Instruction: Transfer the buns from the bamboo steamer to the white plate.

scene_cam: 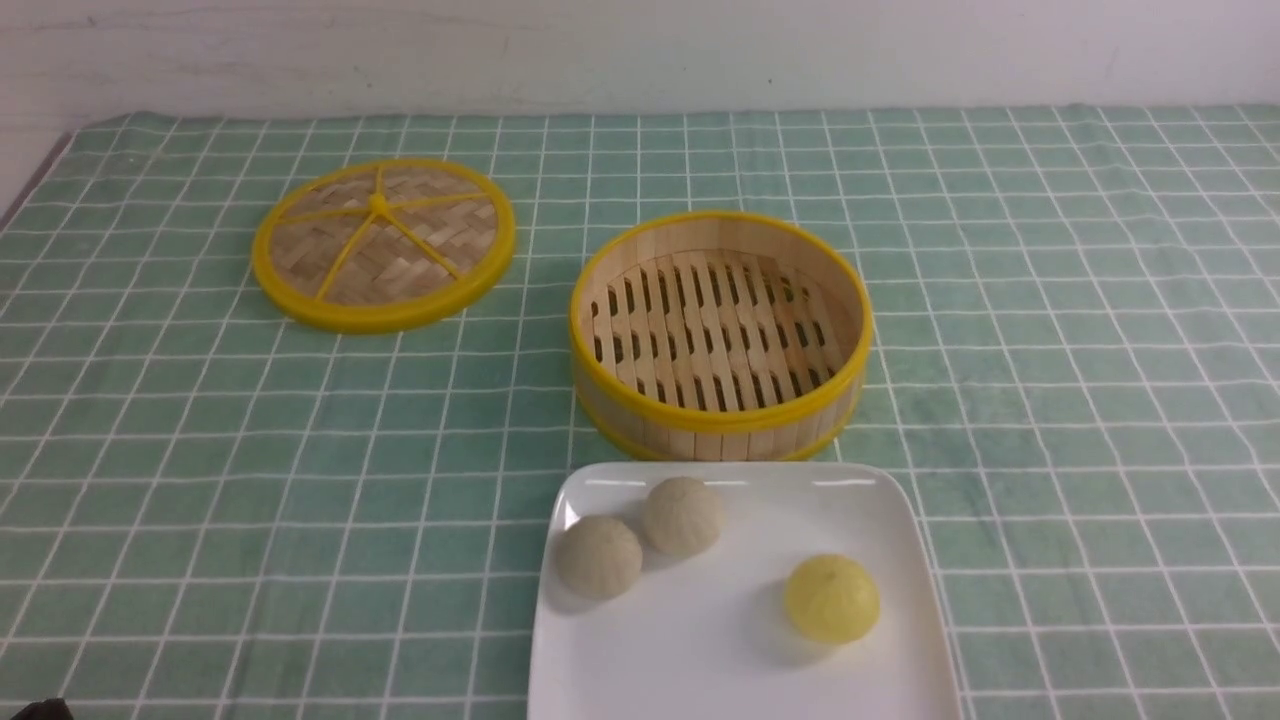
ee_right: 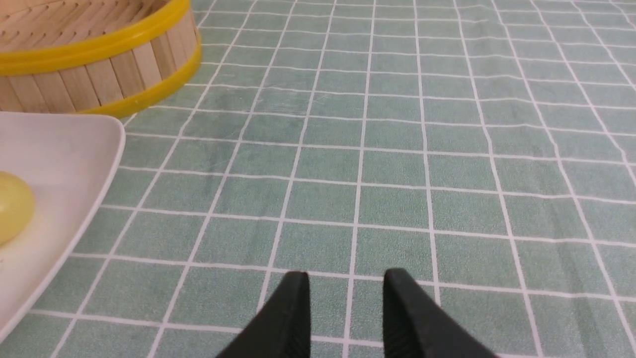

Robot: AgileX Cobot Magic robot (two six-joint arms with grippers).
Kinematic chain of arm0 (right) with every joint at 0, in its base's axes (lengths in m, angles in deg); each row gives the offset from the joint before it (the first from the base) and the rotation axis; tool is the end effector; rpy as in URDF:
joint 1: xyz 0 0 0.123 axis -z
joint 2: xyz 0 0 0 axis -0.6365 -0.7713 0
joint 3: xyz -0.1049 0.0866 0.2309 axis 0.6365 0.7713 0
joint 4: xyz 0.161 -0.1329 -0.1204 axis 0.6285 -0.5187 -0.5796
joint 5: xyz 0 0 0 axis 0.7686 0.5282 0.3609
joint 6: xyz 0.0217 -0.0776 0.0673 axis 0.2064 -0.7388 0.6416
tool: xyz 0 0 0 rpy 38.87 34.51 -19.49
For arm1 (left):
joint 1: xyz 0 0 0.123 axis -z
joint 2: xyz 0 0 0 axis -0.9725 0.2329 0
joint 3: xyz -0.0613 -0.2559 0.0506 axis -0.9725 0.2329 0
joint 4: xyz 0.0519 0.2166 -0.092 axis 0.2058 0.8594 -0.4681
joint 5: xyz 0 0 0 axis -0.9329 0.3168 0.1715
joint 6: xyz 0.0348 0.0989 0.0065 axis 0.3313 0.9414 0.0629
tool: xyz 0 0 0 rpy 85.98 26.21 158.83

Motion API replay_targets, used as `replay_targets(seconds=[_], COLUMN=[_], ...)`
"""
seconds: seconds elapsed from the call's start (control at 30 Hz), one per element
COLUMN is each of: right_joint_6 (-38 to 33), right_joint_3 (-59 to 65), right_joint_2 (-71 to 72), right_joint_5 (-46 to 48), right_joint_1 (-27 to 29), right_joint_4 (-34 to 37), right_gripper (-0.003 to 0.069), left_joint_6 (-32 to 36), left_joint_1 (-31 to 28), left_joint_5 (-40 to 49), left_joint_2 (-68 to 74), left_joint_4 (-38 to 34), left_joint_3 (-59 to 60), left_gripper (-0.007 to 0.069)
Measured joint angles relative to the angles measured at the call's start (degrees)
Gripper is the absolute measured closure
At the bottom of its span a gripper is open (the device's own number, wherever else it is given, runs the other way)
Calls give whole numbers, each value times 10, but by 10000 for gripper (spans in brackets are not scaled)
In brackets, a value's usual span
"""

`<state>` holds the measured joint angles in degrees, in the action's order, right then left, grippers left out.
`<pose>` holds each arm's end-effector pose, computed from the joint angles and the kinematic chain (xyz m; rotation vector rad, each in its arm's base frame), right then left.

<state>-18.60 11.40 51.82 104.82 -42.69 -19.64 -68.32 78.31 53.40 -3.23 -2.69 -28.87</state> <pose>0.0709 0.0086 0.1704 -0.0526 1.8816 0.1024 0.0724 0.0034 0.1684 -0.1150 1.8632 -0.0503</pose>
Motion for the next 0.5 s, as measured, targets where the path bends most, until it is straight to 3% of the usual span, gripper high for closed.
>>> replay_targets(seconds=[0.5], right_joint_6=[0], right_joint_3=[0], right_joint_2=[0], right_joint_5=[0], right_joint_1=[0], right_joint_4=[1], right_gripper=[421], left_joint_6=[0], left_joint_1=[-6], left_joint_5=[1], left_joint_2=[0], left_joint_4=[1], left_joint_3=[0], left_gripper=[565])
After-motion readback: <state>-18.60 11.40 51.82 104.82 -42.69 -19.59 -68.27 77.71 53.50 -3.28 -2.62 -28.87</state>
